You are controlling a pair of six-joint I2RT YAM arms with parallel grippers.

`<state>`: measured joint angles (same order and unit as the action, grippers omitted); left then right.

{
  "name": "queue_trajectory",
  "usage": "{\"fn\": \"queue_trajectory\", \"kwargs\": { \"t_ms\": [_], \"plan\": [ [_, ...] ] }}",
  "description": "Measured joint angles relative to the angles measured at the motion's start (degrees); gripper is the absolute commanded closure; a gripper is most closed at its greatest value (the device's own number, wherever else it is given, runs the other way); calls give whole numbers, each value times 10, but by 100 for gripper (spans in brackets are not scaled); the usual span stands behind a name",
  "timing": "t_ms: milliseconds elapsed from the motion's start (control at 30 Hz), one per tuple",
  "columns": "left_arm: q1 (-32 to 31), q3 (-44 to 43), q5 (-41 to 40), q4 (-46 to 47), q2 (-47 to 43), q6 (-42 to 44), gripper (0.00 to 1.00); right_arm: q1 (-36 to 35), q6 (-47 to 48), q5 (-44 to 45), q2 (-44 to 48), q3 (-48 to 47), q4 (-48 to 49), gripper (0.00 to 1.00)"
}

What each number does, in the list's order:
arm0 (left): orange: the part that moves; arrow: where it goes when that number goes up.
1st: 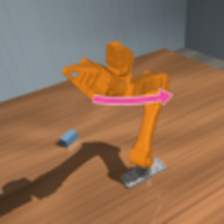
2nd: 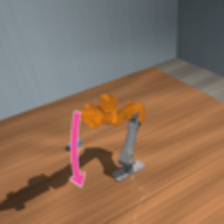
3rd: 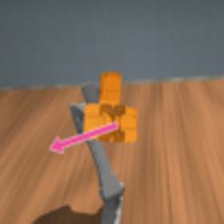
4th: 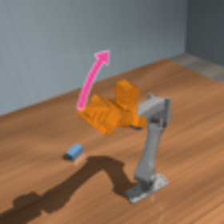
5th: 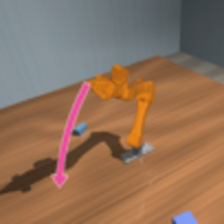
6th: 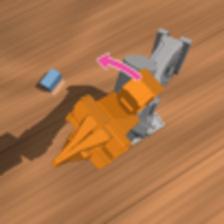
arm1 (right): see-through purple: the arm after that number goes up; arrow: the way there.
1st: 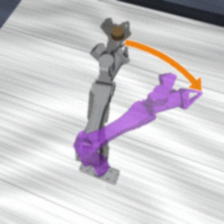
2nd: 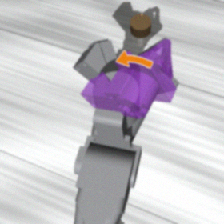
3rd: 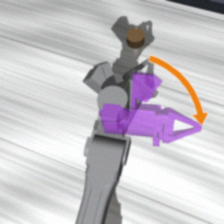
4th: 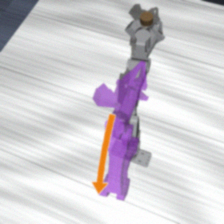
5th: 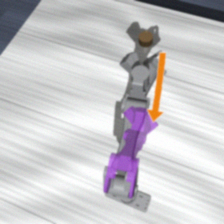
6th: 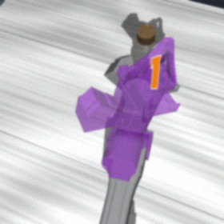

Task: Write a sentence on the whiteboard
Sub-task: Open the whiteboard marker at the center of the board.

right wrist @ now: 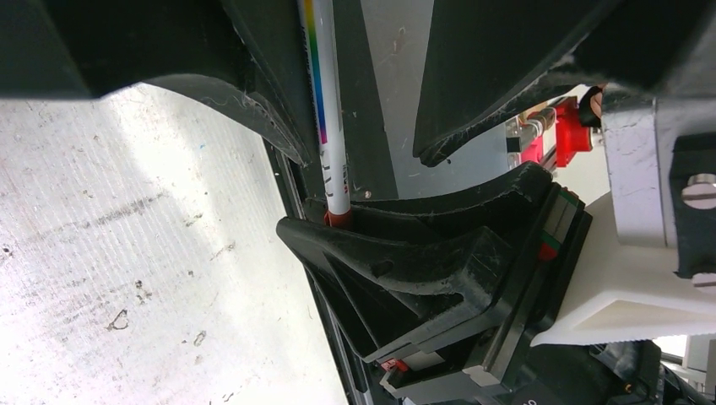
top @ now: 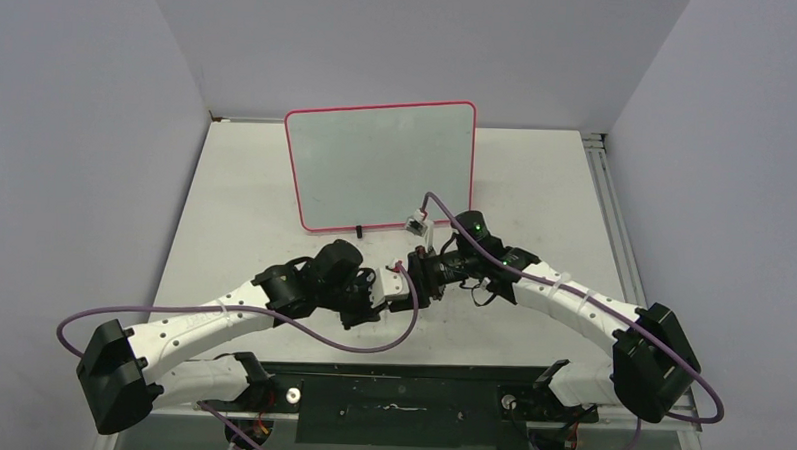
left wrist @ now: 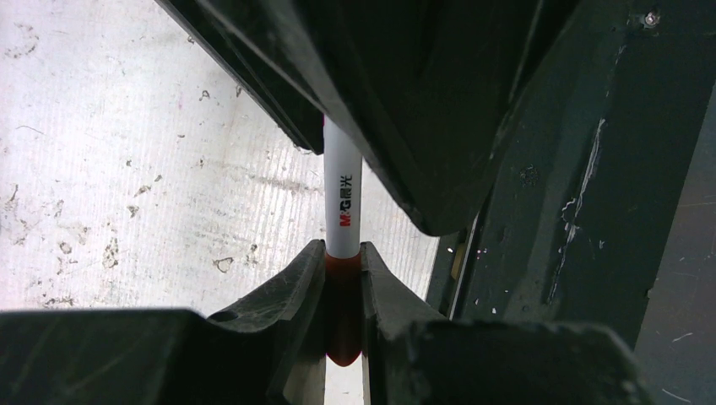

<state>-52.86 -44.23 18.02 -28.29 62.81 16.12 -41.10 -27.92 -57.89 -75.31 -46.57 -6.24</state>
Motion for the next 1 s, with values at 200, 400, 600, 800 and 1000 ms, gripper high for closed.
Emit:
{"fn": "queue_trajectory", "kwargs": {
  "t_ms": [200, 400, 600, 800, 1000],
  "plan": [
    [0, -2, 0, -7, 0, 0, 100, -6, 1, 5, 0, 0, 1, 55],
    [0, -2, 0, -19, 0, 0, 100, -16, 0, 9, -8, 2, 4, 57],
    [0, -2, 1, -27, 0, 0, 100, -26, -3, 15, -13, 6, 19, 60],
    [0, -3, 2, -32, 0, -5, 100, -29, -15, 24, -13, 12, 40, 66],
    [0, -4, 2, -37, 0, -5, 100, -33, -21, 32, -16, 16, 51, 70]
  ]
}}
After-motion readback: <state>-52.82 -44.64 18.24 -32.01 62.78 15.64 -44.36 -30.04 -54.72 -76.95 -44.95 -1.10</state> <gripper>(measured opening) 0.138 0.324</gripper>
